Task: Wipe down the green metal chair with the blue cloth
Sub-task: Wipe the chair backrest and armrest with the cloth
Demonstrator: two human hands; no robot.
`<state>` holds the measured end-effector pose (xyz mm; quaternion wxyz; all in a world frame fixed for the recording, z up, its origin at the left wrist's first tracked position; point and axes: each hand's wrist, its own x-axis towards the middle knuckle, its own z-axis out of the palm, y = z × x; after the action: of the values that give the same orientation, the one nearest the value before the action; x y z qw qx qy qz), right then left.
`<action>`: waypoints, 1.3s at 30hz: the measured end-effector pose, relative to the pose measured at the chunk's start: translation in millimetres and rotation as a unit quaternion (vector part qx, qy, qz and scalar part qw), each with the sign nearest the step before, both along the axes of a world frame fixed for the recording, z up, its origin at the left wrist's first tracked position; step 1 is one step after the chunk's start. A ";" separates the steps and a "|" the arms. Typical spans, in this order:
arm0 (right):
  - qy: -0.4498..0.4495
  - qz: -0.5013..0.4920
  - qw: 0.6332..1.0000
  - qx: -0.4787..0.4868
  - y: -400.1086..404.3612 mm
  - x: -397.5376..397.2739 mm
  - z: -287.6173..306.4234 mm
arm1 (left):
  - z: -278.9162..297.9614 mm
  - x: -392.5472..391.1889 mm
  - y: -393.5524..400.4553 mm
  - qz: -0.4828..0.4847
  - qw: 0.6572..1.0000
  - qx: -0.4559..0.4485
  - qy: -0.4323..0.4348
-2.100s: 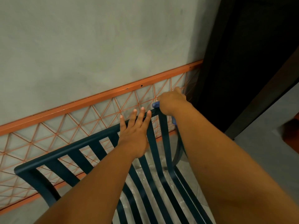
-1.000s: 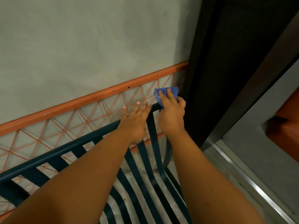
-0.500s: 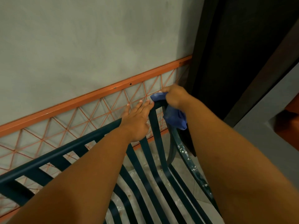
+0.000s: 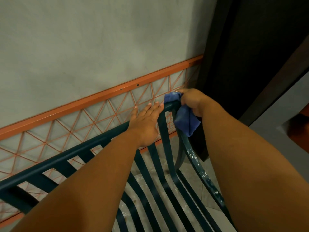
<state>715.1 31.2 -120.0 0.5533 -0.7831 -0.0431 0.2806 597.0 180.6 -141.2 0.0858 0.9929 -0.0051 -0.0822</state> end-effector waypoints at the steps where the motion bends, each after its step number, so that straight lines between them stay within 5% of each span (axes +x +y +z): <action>1: 0.004 -0.007 1.000 -0.007 -0.6 1.5 0.9 | -0.3 0.1 -0.1 0.000 1.000 0.002 0.000; 6: -0.033 0.012 0.997 -0.070 7.2 8.8 3.1 | 0.7 0.0 0.6 -0.002 1.000 -0.004 0.012; 13: -0.359 -0.103 0.920 -0.117 5.6 -71.3 -63.6 | -0.4 0.1 -0.3 0.001 1.000 -0.007 0.010; 20: -0.232 -0.211 0.946 -0.085 38.1 -75.6 -60.0 | -0.6 -0.3 -0.7 -0.003 1.000 -0.009 0.010; 25: -0.328 -0.144 0.912 -0.200 33.7 -110.0 -100.6 | -2.2 -0.2 0.7 -0.004 1.000 -0.004 -0.004; 30: -0.126 -0.200 0.961 -0.141 22.2 -95.2 -101.8 | -3.3 -0.1 -0.5 -0.004 1.000 0.001 -0.007; 35: -0.279 -0.168 0.944 -0.043 32.6 -100.6 -69.1 | -3.5 0.0 -0.1 -0.002 1.000 0.001 -0.003; 39: -0.171 -0.188 0.964 -0.079 24.1 -95.1 -71.4 | -2.8 -0.2 -0.4 -0.001 1.000 0.000 -0.002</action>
<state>620.0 55.3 -191.4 0.5169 -0.8547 0.0332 0.0363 596.8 180.1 -144.0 0.0860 0.9930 -0.0065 -0.0803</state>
